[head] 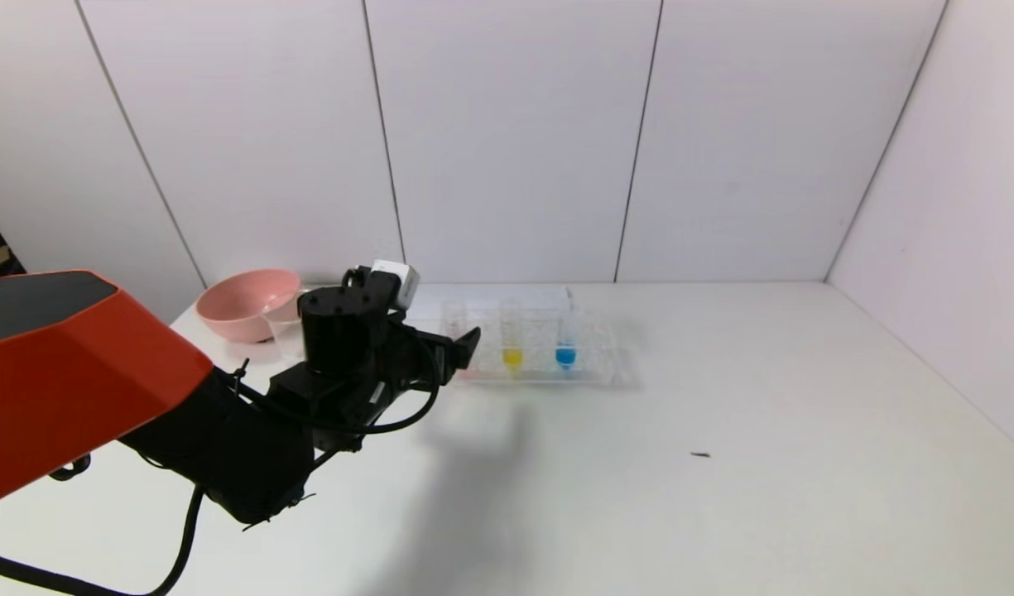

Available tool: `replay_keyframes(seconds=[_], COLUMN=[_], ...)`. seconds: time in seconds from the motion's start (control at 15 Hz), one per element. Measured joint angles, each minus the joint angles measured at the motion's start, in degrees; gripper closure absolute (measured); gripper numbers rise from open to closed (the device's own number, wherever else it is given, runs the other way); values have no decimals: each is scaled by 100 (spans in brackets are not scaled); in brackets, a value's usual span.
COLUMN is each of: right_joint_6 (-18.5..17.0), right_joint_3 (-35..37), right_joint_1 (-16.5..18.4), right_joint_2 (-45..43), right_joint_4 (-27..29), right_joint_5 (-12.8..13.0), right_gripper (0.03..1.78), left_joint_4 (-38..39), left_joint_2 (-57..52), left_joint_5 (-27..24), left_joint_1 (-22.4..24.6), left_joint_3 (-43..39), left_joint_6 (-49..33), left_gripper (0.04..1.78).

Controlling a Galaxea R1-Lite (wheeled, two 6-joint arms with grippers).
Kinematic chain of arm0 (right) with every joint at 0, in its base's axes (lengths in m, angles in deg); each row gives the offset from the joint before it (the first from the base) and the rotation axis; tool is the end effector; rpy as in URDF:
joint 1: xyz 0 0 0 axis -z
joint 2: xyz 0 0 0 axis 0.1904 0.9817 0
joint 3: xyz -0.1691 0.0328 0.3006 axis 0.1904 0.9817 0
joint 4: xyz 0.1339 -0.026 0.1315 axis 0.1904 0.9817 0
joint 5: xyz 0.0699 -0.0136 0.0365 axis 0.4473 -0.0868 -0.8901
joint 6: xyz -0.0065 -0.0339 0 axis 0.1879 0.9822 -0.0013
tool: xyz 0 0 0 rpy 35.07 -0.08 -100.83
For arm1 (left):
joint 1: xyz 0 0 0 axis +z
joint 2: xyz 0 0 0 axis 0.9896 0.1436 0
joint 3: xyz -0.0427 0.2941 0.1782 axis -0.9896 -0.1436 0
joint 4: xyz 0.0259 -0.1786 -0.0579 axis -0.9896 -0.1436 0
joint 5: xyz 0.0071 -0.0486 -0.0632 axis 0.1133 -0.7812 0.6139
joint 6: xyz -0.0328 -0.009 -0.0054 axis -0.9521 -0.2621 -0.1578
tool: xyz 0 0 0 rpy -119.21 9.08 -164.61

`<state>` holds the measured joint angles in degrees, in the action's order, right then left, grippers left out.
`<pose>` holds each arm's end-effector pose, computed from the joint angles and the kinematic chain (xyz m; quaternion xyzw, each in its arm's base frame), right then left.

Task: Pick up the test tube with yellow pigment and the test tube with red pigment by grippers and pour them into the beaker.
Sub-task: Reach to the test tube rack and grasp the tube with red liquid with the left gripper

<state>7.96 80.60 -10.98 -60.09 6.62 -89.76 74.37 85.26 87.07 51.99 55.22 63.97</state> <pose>-0.0581 -0.0002 0.0759 0.0000 0.0002 -0.0006 1.0000 0.3440 -0.1908 0.1549 -0.0091 0.0701 -0.1810 0.9809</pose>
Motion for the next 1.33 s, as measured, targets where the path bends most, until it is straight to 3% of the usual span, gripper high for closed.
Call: replay_keyframes(seconds=[1.33], right_joint_6=[0], right_joint_3=[0], right_joint_1=[0], right_joint_2=[0], right_joint_4=[0], right_joint_5=[2], right_gripper=[11], left_joint_4=[2], left_joint_2=[640], left_joint_5=[380], left_joint_1=[-56], left_joint_3=[650], left_joint_6=[-4], left_gripper=[8])
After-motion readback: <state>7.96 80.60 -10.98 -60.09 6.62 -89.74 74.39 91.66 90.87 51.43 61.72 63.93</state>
